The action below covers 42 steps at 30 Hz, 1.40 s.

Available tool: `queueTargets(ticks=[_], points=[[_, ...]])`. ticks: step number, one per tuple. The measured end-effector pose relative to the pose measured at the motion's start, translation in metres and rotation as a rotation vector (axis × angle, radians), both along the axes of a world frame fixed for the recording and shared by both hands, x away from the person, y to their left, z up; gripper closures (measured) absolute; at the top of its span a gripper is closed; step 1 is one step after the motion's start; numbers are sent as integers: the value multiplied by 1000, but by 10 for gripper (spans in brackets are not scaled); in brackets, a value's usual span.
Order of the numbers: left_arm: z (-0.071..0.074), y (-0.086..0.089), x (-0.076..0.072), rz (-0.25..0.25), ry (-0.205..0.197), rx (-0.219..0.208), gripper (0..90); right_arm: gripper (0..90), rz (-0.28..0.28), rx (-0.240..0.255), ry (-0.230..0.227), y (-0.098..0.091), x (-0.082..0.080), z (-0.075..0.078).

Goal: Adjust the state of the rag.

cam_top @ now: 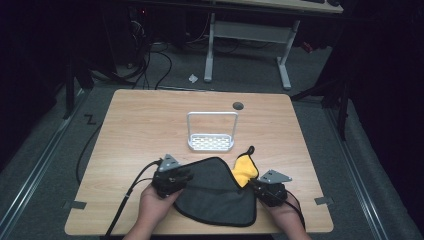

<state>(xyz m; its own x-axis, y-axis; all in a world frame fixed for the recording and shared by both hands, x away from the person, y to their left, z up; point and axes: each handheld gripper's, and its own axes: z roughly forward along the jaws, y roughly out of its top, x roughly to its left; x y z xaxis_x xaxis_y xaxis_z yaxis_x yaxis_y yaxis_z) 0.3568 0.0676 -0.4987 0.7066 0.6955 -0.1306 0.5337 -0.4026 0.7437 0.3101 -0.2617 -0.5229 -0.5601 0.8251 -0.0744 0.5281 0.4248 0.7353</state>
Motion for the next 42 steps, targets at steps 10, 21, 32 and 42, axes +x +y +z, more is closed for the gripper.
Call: queueTargets(ticks=[10,21,32,42], points=[[-24,34,3,78,45,54,797,885,18,-24,37,5,2,-4],[-30,82,-31,144,46,-12,803,900,3,-67,27,3,-5,-4],[-15,105,-38,171,30,-45,804,900,-51,-89,25,-10,-13,-2],[-2,103,-32,136,-3,-106,802,900,-88,-105,25,-29,-8,-1]])
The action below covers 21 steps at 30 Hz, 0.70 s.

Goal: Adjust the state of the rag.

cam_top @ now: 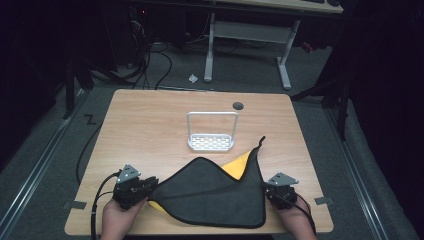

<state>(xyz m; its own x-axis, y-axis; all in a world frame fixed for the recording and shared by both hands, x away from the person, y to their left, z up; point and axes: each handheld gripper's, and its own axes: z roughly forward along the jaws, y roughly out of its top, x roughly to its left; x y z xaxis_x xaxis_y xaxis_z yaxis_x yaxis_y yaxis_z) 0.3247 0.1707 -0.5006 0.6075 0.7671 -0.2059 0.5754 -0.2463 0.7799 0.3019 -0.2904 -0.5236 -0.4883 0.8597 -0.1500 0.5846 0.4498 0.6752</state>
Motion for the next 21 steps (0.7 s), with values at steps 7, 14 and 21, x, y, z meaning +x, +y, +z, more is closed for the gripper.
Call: queueTargets(ticks=[7,14,21], points=[[-10,-42,27,-119,69,13,810,900,-60,45,6,-21,5,-1],[-27,-71,41,-157,98,98,899,900,-55,36,0,-18,4,-1],[-33,-39,20,-26,66,57,900,900,-56,39,3,-18,3,-1]])
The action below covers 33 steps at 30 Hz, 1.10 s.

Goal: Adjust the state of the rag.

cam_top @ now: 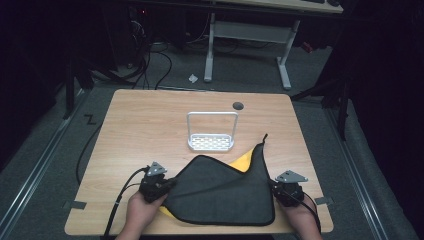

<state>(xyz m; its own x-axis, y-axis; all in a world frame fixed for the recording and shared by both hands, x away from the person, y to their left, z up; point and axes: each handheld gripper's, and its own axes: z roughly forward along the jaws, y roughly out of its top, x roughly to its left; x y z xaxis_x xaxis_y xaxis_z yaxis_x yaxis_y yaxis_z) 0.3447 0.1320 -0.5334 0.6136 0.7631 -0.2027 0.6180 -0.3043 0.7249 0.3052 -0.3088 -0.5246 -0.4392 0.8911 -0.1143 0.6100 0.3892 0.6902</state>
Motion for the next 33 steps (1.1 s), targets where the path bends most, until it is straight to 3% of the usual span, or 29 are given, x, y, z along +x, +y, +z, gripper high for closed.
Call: queueTargets(ticks=[4,8,10,12,14,18,20,22,24,26,28,31,33], points=[[1,23,-18,67,-4,21,900,900,2,3,10,-1,-4,1],[5,29,-23,80,-6,65,900,895,2,10,19,0,-4,2],[7,29,-21,88,-17,60,898,875,3,29,-10,2,-5,7],[9,25,-13,79,-31,25,830,845,12,69,-42,6,-1,13],[10,18,-2,68,-35,22,765,812,18,86,-45,10,8,15],[7,3,22,54,-34,54,677,746,-12,90,-18,18,38,13],[5,-1,28,53,-18,52,672,717,-44,79,13,18,53,6],[3,-5,30,43,-27,47,693,726,-56,68,36,16,58,1],[3,-8,31,36,-33,48,707,747,-51,72,39,12,59,1],[2,-11,31,27,-30,32,707,757,-57,36,33,7,55,2],[1,-16,28,6,-33,8,706,762,-78,37,14,-1,49,0],[-2,-23,23,-18,-67,7,703,761,-108,32,3,-12,44,-1],[-2,-24,23,-23,-53,-9,682,747,-121,45,1,-16,44,-1]])
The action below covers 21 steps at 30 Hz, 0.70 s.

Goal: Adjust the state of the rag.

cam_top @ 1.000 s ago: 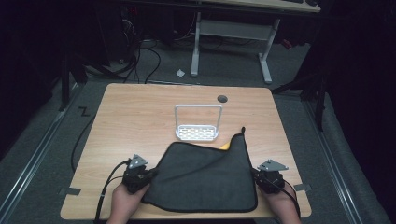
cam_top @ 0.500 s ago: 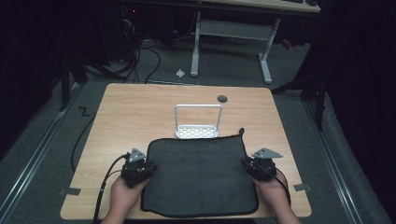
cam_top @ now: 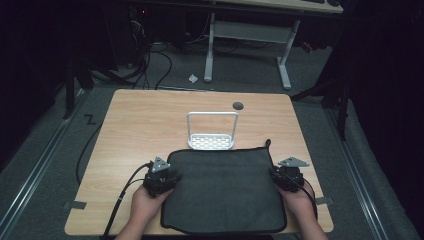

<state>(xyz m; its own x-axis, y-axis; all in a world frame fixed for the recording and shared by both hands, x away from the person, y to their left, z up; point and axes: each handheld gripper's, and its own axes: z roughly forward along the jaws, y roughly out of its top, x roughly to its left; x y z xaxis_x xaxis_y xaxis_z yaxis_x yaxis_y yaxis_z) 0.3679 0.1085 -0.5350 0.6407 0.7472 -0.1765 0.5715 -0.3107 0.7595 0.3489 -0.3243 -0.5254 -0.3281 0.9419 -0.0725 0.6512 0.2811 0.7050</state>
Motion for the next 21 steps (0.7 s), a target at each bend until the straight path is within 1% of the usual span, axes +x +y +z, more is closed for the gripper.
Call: queueTargets(ticks=[1,3,4,6,8,9,12,14,15,16,18,19,21], points=[[1,1,1,2,3,-2,674,713,-1,9,-4,0,0,1],[2,5,2,10,-12,19,660,686,4,23,-26,0,-2,2],[2,7,4,24,-21,26,646,676,14,37,-37,0,-3,3],[4,12,9,59,-41,33,583,660,23,66,-61,1,-7,6],[7,16,18,87,-61,30,557,640,40,64,-79,4,-9,8],[7,16,22,94,-65,32,534,623,48,58,-84,7,-10,8],[8,14,37,113,-70,49,503,611,68,45,-93,13,-11,8],[9,10,46,117,-67,42,457,599,75,37,-99,18,-12,9],[9,8,50,119,-70,48,443,596,79,33,-105,19,-12,9],[9,5,53,121,-64,53,440,592,83,31,-107,21,-13,10],[9,0,59,129,-64,78,428,587,92,31,-116,22,-14,10],[8,-1,62,132,-60,94,419,585,91,36,-113,22,-14,10],[5,-3,65,138,-47,111,411,583,99,59,-102,22,-14,10]])
